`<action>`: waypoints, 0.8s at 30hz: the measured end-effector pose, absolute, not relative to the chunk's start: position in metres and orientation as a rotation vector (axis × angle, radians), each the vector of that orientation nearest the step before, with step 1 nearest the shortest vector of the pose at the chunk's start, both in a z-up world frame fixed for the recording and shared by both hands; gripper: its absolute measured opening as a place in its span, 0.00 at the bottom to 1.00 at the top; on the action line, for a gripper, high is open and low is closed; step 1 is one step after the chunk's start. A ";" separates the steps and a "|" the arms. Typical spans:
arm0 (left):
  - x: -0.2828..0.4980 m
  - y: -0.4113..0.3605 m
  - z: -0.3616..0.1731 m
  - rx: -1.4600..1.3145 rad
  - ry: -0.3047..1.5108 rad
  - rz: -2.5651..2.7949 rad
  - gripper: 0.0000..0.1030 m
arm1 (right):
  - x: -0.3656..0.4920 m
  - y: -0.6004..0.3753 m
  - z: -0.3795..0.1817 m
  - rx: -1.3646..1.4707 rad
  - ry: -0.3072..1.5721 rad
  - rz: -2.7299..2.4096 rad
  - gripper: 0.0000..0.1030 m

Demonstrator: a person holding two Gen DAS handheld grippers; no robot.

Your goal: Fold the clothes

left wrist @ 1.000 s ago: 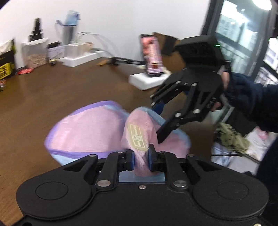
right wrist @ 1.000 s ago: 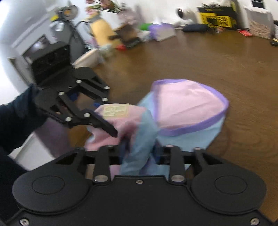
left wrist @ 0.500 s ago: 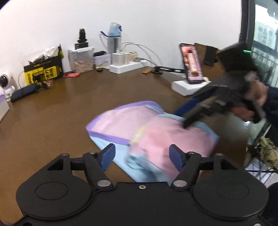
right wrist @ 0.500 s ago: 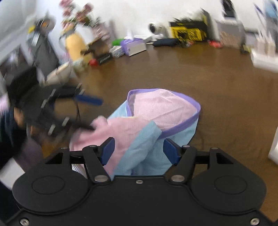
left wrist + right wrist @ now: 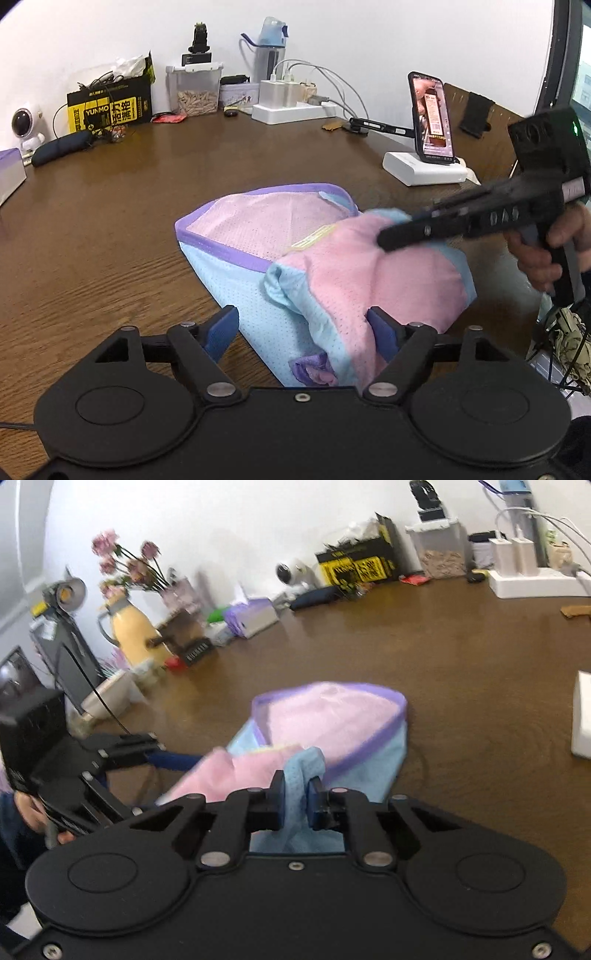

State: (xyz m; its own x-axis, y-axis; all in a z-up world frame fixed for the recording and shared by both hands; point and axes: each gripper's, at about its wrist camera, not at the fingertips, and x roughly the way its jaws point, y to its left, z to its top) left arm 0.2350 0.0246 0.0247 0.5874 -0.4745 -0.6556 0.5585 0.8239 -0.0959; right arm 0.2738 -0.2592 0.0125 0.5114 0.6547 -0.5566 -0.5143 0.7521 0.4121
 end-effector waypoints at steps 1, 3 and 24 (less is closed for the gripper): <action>0.234 0.025 0.026 0.123 0.726 -0.597 0.73 | 0.273 -0.258 0.010 0.190 0.758 0.697 0.18; 0.230 0.029 0.032 0.100 0.722 -0.604 0.73 | 0.271 -0.257 0.010 0.174 0.748 0.680 0.29; 0.253 0.051 0.017 -0.253 0.738 -0.450 0.20 | 0.228 -0.238 0.018 -0.098 0.618 0.707 0.48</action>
State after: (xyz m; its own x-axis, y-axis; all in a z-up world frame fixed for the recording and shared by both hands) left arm 0.2529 0.0509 0.0171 0.6507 -0.4788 -0.5894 0.3043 0.8755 -0.3753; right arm 0.2285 -0.2376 0.0180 0.5912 0.5782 -0.5622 -0.6342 0.7640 0.1189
